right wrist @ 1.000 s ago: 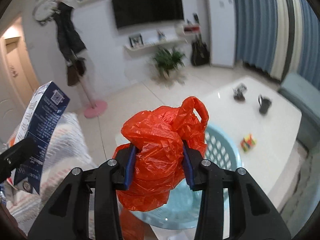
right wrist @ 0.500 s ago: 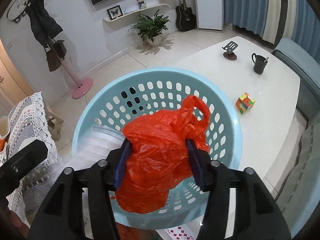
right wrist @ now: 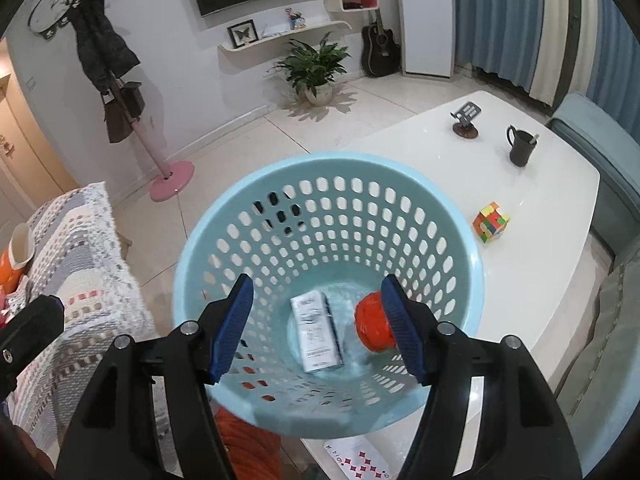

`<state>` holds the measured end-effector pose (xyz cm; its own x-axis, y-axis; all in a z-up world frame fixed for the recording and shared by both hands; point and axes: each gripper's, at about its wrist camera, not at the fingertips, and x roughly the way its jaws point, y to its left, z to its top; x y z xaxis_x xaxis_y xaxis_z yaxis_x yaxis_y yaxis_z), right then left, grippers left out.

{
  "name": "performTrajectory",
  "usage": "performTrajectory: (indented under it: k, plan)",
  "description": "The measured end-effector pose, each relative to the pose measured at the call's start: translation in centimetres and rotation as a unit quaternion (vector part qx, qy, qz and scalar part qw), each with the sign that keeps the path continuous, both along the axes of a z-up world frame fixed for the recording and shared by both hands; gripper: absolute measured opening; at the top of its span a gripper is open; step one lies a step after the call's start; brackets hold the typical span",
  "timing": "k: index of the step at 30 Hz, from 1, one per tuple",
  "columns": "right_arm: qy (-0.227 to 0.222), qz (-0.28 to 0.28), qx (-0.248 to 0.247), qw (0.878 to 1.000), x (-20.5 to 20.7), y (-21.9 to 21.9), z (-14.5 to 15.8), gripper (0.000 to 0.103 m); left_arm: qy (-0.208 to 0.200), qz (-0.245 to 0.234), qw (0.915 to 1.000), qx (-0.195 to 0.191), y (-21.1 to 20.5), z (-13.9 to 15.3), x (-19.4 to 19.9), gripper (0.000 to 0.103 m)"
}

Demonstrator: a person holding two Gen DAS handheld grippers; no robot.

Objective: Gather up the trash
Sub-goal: 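Carry the orange bag with right tool into the blue basket and release, then release the milk carton into the basket with left tool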

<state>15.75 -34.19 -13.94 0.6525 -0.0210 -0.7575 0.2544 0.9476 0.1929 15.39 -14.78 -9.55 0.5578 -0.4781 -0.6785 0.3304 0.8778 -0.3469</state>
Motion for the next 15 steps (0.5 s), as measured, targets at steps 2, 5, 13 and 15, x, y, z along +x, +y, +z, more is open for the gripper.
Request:
performTrajectory:
  k: [2,5,13,15]
  plan:
    - [-0.010,0.008,-0.006,1.000,-0.3,1.0,1.0,0.063,-0.010,0.006,0.9999,-0.005,1.2,0.8,-0.9,0.070]
    - [-0.031,0.023,-0.015,0.999,-0.8,2.7,2.7,0.063,-0.026,0.020,0.9994,-0.013,3.0,2.1,-2.1,0.070]
    - [-0.107,0.087,-0.033,0.990,-3.0,9.0,8.4,0.063,-0.088,0.084,0.9923,-0.024,9.9,6.5,-6.4,0.070]
    - [-0.128,0.110,-0.032,0.985,-3.8,11.0,9.8,0.063,-0.101,0.105,0.9891,-0.022,12.2,7.5,-7.9,0.070]
